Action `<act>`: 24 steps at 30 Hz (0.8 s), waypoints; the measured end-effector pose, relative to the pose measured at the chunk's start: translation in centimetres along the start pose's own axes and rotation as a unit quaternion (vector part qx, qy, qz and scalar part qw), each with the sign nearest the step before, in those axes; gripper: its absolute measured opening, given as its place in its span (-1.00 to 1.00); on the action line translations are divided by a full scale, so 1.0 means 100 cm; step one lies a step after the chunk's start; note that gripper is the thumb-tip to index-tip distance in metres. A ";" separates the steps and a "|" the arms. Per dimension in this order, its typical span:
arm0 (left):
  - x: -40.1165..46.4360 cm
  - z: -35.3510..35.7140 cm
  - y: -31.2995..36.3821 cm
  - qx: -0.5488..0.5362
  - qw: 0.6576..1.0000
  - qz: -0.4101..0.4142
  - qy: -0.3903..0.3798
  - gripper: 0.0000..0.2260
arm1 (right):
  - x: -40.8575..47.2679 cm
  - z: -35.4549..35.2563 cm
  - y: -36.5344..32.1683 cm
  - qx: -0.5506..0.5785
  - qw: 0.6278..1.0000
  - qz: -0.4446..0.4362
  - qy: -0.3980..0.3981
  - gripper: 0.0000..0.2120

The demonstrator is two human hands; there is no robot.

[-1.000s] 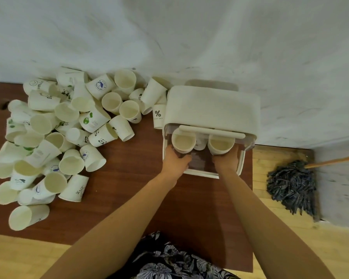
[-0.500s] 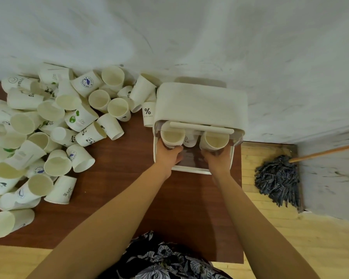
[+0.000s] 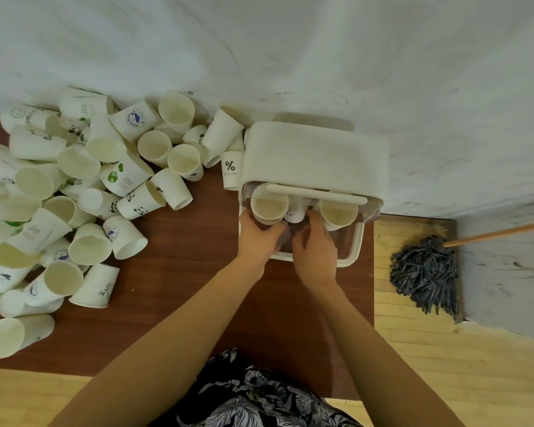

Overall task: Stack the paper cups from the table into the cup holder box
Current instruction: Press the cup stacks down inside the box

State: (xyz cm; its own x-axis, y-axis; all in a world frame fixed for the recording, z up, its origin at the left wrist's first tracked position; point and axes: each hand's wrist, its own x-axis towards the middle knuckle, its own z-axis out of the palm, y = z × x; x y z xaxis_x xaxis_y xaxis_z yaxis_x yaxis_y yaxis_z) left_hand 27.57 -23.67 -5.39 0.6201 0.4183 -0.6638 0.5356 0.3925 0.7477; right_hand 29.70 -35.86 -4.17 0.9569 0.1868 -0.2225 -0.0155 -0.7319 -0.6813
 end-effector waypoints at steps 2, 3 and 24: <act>-0.003 -0.003 0.008 -0.033 0.999 -0.034 -0.018 -0.31 | 0.007 0.002 -0.006 -0.037 0.999 -0.025 -0.011 -0.50; -0.003 -0.003 0.012 -0.053 0.997 -0.050 -0.017 -0.30 | 0.011 0.003 -0.009 -0.051 0.998 -0.018 -0.017 -0.49; 0.004 -0.008 0.033 -0.084 0.992 -0.089 0.023 -0.72 | 0.066 0.038 -0.025 0.109 0.960 0.256 -0.034 -0.83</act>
State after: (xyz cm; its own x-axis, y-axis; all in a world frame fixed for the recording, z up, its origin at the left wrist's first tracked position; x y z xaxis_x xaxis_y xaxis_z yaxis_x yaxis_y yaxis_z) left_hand 29.12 -21.59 -3.18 0.4958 0.3655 -0.7878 0.5281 0.5933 0.6076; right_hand 34.98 -30.32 -6.59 0.7874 -0.1132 -0.6059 -0.5452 -0.5866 -0.5989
